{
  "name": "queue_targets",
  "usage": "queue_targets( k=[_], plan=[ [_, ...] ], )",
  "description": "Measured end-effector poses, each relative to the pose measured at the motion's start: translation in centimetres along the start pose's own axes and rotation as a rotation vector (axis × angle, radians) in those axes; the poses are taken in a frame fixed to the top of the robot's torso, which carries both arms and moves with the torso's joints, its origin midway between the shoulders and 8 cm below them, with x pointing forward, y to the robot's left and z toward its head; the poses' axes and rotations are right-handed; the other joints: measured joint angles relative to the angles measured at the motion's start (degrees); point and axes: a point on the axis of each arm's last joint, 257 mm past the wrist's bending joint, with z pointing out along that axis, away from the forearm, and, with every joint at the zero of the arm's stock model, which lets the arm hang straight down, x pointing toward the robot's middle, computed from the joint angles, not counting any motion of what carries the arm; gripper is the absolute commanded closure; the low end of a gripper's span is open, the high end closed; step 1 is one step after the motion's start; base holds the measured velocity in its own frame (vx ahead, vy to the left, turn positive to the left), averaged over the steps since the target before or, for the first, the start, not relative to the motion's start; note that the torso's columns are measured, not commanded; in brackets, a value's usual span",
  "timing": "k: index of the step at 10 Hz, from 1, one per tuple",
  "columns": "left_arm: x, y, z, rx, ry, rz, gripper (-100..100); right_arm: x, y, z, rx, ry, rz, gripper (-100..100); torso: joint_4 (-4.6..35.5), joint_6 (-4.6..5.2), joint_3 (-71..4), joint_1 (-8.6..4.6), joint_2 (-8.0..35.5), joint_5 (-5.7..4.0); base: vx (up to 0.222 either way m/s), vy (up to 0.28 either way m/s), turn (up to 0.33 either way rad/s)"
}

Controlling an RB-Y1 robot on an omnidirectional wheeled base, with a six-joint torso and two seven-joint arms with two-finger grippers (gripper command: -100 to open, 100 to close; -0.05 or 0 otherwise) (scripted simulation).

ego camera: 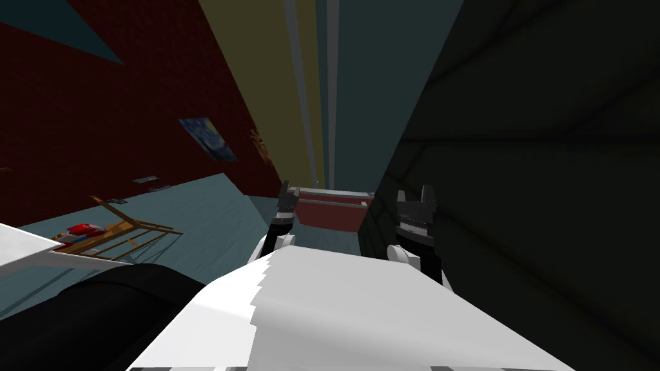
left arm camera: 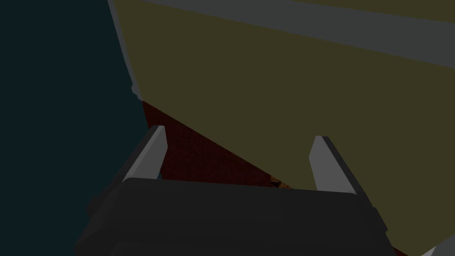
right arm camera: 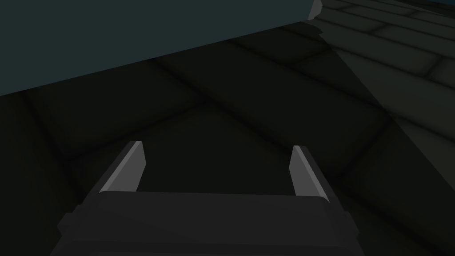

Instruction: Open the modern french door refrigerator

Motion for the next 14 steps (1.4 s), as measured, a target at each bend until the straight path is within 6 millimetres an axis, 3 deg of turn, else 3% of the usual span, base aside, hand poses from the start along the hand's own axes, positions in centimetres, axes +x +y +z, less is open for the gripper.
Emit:
queue_targets(
  k=[2, 9, 10, 11, 14],
  plan=[
    [0.0, 0.0, 0.0, 0.000, 0.000, 0.000, 0, 0.0, 0.0, 0.0, 0.000, 0.000, 0.000, 0, 6.00, 0.00, -12.00, 0.00, 5.97, 0.00, 0.000, 0.000, 0.000],
    [0.0, 0.0, 0.0, 0.000, 0.000, 0.000, 0, 0.0, 0.0, 0.0, 0.000, 0.000, 0.000, 0, 35.37, 0.00, -70.73, 0.00, 35.39, 0.00, 0.000, 0.000, 0.000],
    [0.0, 0.0, 0.0, 0.000, 0.000, 0.000, -100, 0.0, 0.0, 0.0, 0.000, 0.000, 0.000, 0, 39.60, 0.00, -79.19, 0.00, 39.62, 0.00, 0.022, 0.003, -0.004],
    [0.1, 0.4, -0.2, -0.006, 0.016, 0.010, -100, 0.0, 0.0, 0.0, 0.000, 0.000, 0.000, 0, 41.48, 0.00, -83.16, 0.03, 41.50, 0.01, 0.050, 0.006, -0.009],
    [0.4, 2.1, -0.9, -0.020, 0.061, 0.043, -100, 0.0, 0.0, 0.0, 0.000, 0.000, 0.000, 0, 42.25, 0.00, -84.60, -0.04, 42.21, -0.01, 0.061, -0.008, -0.006]
  ],
)
